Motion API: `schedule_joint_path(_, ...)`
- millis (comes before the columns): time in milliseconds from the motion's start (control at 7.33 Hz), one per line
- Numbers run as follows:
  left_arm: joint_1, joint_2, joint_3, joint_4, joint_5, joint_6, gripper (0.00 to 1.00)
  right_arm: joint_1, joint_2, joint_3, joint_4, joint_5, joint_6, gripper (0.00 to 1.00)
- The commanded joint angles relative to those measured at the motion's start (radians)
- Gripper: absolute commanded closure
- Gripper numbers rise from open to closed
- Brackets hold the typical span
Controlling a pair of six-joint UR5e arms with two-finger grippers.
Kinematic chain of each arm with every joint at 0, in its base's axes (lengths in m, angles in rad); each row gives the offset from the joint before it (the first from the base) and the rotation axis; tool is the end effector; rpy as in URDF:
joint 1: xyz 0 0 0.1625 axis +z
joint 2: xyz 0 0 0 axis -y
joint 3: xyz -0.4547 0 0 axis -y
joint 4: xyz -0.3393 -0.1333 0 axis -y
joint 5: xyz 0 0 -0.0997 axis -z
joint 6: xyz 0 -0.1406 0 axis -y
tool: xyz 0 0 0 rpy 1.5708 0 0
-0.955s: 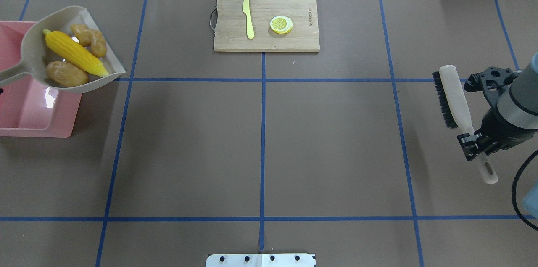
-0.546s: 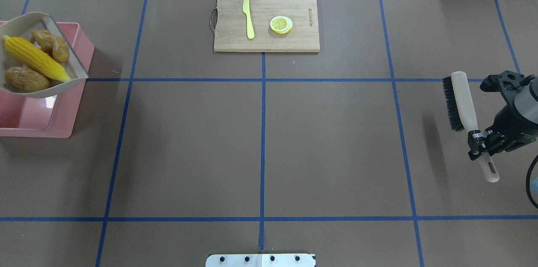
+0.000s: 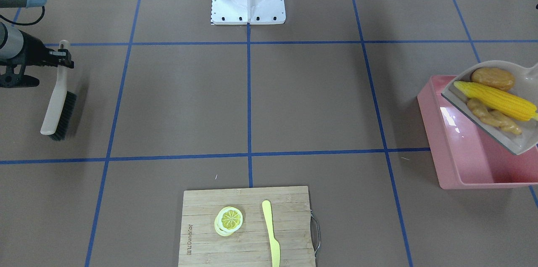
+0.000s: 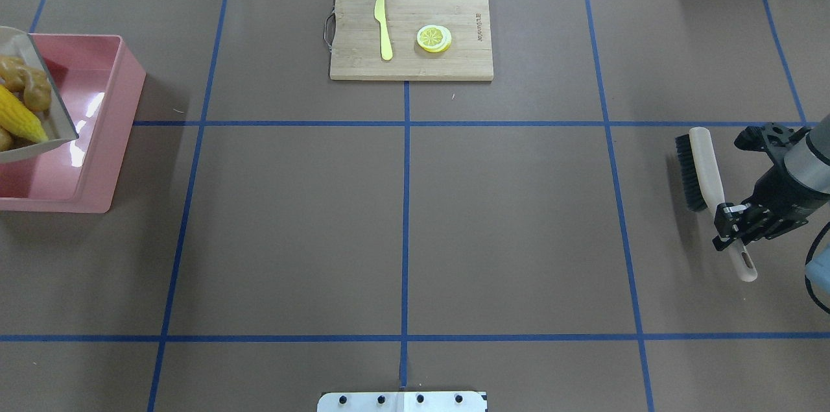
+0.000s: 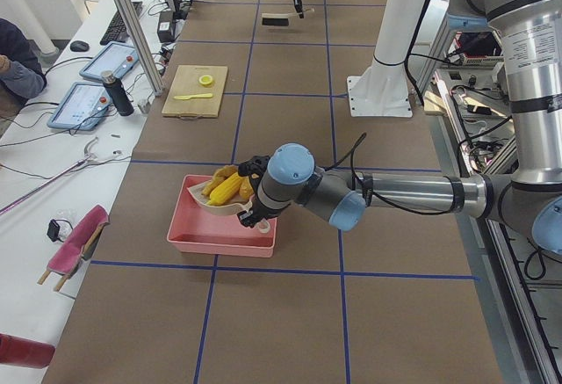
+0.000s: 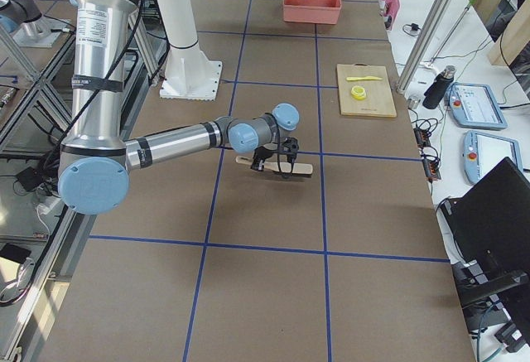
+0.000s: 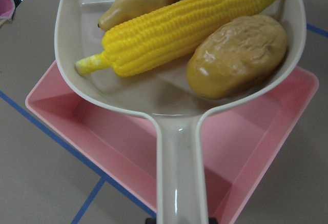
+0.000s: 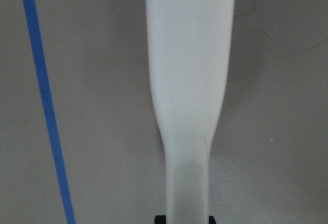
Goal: Sweep and dump trash into bin
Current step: 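Tip the dustpan over the pink bin while the right releases the brush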
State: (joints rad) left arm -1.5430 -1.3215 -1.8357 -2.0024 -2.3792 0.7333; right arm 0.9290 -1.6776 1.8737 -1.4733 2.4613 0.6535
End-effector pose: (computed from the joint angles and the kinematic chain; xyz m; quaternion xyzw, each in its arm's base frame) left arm -0.0216 -0.3597 0.6423 0.3238 0.2894 0.4140 0.8000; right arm -0.2234 -0.3391 0.6043 -0.1518 -0.4194 -0.0578 0.8931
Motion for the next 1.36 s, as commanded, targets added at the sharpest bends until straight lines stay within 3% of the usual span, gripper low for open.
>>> schedule_joint_path(0, -0.045, -0.001, 0.007, 0.070, 0.023, 0.144, 1.00, -0.036, 0.012, -0.016, 0.007, -0.017, 0.002, 1.00)
schedule_joint_path(409, -0.058, -0.092, 0.000, 0.245, 0.061, 0.231, 1.00, -0.072, 0.027, -0.033, -0.001, -0.036, 0.005, 1.00)
schedule_joint_path(682, -0.060, -0.110, -0.010, 0.287, 0.155, 0.308, 1.00, -0.073, 0.033, -0.033, -0.001, -0.038, 0.008, 0.08)
schedule_joint_path(819, -0.062, -0.123, -0.013, 0.324, 0.197, 0.348, 1.00, -0.067, 0.036, -0.033, 0.002, -0.041, 0.009, 0.00)
schedule_joint_path(955, -0.063, -0.146, -0.014, 0.362, 0.263, 0.423, 1.00, -0.050, 0.044, -0.031, 0.005, -0.039, 0.009, 0.00)
schedule_joint_path(1228, -0.065, -0.330, -0.034, 0.607, 0.403, 0.581, 1.00, 0.055, 0.102, -0.005, -0.002, -0.048, 0.008, 0.00)
